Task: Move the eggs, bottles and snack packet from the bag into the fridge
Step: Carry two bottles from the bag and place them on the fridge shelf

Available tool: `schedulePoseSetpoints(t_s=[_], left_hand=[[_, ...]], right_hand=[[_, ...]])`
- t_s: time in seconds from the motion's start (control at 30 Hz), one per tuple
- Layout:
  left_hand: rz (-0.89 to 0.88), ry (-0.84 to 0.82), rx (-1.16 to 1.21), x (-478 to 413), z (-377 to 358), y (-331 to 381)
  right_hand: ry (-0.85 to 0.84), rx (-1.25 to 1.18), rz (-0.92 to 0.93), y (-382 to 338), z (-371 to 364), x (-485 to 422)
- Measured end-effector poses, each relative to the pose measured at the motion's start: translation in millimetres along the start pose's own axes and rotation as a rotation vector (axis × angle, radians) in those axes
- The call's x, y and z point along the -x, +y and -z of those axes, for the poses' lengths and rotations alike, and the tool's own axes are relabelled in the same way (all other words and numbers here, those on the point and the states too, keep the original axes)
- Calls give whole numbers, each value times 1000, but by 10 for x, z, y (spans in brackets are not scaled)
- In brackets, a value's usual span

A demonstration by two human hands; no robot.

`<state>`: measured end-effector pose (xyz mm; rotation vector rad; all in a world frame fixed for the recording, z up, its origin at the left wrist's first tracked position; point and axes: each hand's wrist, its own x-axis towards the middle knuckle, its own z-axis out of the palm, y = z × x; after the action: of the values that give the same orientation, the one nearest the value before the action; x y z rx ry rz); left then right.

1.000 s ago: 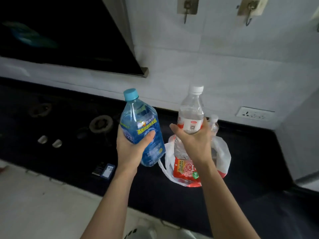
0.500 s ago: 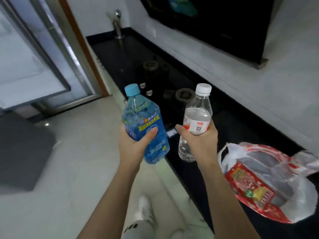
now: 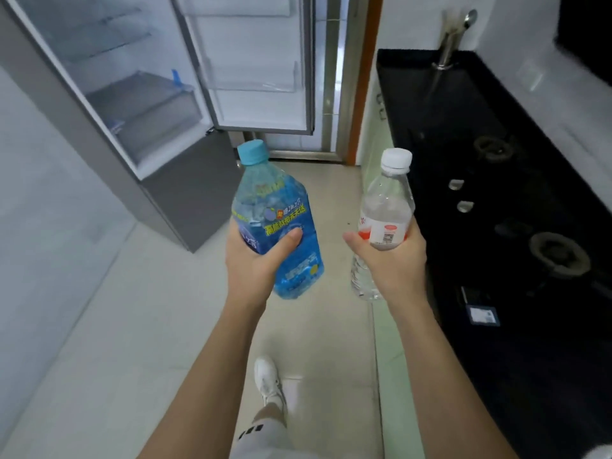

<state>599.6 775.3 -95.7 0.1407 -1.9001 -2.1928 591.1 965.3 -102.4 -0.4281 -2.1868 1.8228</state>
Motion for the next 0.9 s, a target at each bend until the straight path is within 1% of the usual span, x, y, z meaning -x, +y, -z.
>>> schedulePoseSetpoints(t_s=[0.13, 0.5, 0.9], left_hand=[[-14, 81, -41, -546, 379, -44], [-24, 161, -68, -2308, 1314, -105], [15, 224, -155, -3334, 1840, -326]], right_hand=[[-90, 38, 8, -81, -674, -265], [-180, 39, 7, -409, -2581, -1261], [-264, 64, -7, -453, -3760, -2026]])
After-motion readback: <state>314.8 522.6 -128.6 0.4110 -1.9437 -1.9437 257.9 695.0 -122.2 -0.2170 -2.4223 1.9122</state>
